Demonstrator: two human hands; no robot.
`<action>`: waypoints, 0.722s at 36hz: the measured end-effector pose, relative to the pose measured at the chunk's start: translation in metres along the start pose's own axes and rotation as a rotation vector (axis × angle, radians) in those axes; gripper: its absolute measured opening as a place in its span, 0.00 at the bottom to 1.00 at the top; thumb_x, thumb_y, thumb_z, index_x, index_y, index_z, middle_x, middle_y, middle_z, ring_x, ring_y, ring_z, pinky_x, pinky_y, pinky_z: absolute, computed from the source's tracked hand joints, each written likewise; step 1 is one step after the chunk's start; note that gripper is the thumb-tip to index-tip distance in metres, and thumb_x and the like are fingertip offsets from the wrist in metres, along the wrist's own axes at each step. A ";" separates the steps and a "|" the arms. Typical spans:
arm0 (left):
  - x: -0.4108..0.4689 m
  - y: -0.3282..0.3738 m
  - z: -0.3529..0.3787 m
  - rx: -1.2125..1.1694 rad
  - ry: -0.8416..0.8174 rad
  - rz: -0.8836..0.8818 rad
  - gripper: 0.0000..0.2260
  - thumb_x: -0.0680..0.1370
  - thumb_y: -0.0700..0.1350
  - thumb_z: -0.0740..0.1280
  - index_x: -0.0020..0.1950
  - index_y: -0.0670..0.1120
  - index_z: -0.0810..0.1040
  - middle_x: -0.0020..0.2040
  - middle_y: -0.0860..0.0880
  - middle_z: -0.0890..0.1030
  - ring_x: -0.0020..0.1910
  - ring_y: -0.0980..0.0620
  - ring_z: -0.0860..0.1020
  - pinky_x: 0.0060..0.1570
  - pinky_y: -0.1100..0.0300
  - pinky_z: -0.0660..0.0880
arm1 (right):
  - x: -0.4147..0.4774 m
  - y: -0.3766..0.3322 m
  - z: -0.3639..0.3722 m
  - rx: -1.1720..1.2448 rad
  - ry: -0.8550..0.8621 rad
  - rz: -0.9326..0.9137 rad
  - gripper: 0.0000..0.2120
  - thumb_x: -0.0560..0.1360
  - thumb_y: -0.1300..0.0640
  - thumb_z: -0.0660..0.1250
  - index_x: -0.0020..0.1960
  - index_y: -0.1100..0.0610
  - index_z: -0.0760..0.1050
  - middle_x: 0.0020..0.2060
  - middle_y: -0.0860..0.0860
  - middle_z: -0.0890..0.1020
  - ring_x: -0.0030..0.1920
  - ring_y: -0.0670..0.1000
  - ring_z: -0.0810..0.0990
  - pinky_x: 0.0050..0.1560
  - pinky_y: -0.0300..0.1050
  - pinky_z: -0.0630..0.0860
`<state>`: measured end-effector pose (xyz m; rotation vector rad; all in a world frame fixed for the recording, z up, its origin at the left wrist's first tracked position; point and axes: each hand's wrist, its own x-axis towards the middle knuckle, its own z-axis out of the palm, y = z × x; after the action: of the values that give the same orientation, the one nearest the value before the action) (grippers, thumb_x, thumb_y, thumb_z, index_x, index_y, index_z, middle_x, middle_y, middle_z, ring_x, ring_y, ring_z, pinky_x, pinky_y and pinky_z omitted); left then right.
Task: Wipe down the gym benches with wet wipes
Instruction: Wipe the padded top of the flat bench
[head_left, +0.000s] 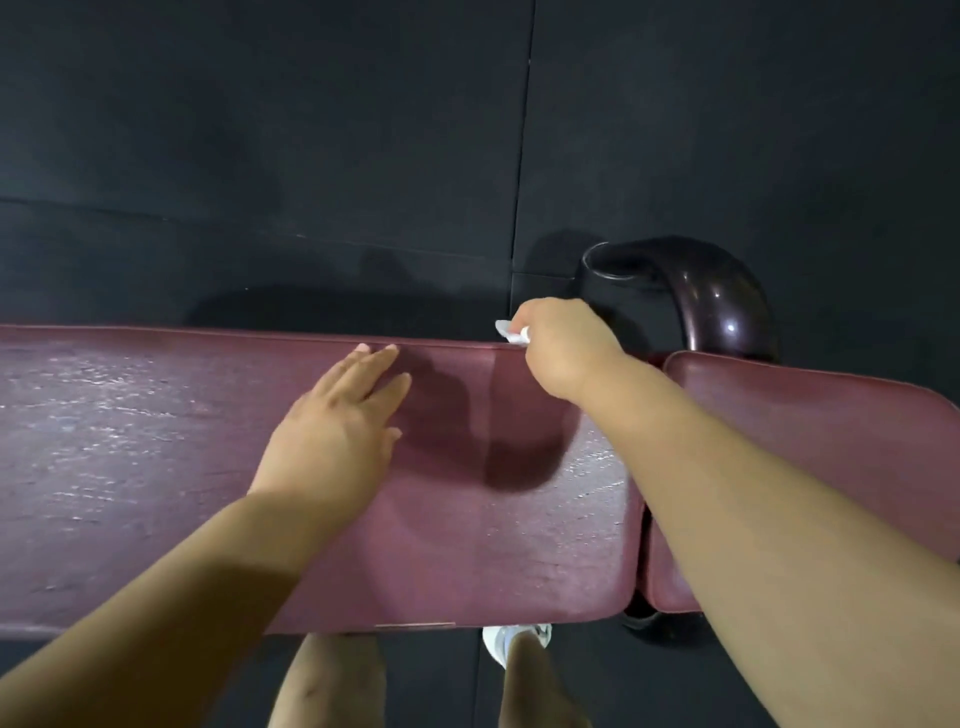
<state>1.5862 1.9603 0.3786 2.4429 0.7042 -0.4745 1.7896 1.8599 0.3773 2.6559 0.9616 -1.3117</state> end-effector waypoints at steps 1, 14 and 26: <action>-0.005 -0.015 -0.005 0.009 -0.007 -0.030 0.22 0.68 0.38 0.75 0.61 0.42 0.79 0.69 0.45 0.72 0.69 0.43 0.69 0.62 0.44 0.71 | 0.003 -0.014 0.003 0.009 -0.008 -0.010 0.20 0.73 0.70 0.57 0.60 0.56 0.76 0.55 0.57 0.79 0.53 0.60 0.78 0.53 0.49 0.77; -0.034 -0.089 -0.052 -0.115 -0.075 -0.280 0.22 0.78 0.48 0.65 0.70 0.59 0.67 0.76 0.62 0.51 0.75 0.60 0.49 0.62 0.53 0.69 | 0.009 -0.089 0.028 -0.162 0.056 -0.221 0.19 0.74 0.67 0.55 0.62 0.54 0.70 0.54 0.55 0.77 0.51 0.60 0.76 0.45 0.46 0.70; -0.032 -0.093 -0.043 -0.167 -0.076 -0.256 0.22 0.78 0.41 0.65 0.71 0.54 0.68 0.77 0.58 0.50 0.76 0.55 0.47 0.73 0.53 0.55 | 0.016 -0.101 0.009 -0.215 -0.061 -0.066 0.13 0.72 0.65 0.61 0.52 0.52 0.77 0.44 0.52 0.81 0.44 0.57 0.79 0.34 0.39 0.67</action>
<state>1.5151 2.0399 0.3890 2.1783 0.9884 -0.5788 1.7361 1.9473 0.3833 2.4313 1.1208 -1.2159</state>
